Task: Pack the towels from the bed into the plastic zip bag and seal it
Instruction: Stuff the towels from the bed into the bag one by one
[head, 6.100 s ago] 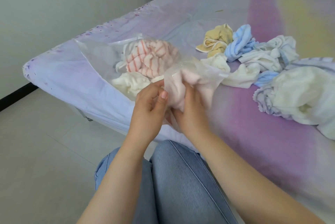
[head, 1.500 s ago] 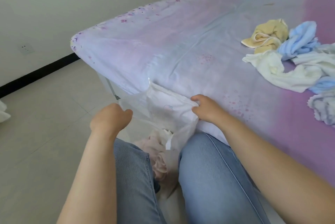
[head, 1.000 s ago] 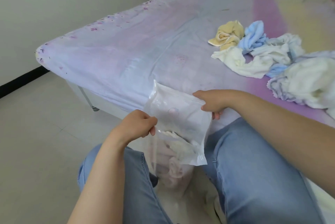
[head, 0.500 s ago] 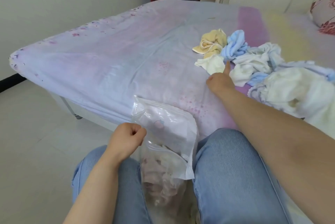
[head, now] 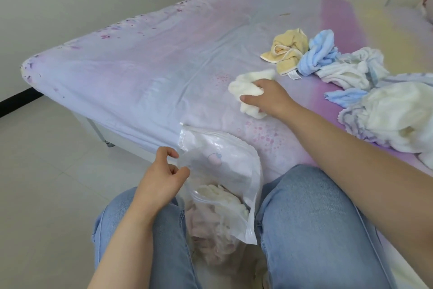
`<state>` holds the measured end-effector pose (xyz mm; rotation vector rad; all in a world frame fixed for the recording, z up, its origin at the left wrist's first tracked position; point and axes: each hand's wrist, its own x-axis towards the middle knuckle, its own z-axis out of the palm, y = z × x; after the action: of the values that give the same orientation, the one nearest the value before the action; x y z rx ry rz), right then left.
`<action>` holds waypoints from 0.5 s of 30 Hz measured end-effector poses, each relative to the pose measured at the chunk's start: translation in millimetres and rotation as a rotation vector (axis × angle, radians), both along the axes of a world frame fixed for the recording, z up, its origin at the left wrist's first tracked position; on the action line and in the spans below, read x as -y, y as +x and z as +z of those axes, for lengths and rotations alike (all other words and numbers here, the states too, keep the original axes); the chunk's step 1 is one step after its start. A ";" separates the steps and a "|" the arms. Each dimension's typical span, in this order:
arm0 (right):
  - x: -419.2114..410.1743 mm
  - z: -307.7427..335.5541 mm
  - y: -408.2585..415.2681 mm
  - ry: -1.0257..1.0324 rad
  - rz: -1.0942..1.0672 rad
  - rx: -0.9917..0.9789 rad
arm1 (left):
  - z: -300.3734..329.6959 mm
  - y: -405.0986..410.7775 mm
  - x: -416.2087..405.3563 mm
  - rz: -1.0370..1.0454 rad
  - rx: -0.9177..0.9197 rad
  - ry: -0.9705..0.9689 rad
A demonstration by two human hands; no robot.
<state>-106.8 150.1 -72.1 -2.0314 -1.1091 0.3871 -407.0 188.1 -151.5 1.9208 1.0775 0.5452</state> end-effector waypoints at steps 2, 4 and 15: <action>10.7 14.6 -19.8 0.092 0.064 -0.090 | -0.4 -3.0 -0.2 0.044 0.011 0.024; 19.8 28.8 -40.5 0.192 0.120 -0.299 | 0.0 -6.3 -0.2 0.080 0.003 0.061; 41.0 -13.0 -128.1 -0.797 0.831 -0.096 | 5.6 -22.5 4.4 0.142 0.132 0.062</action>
<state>-234.9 109.1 -85.1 -2.0199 -1.9163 1.5232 -429.5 183.7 -145.9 1.8425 1.1280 0.7816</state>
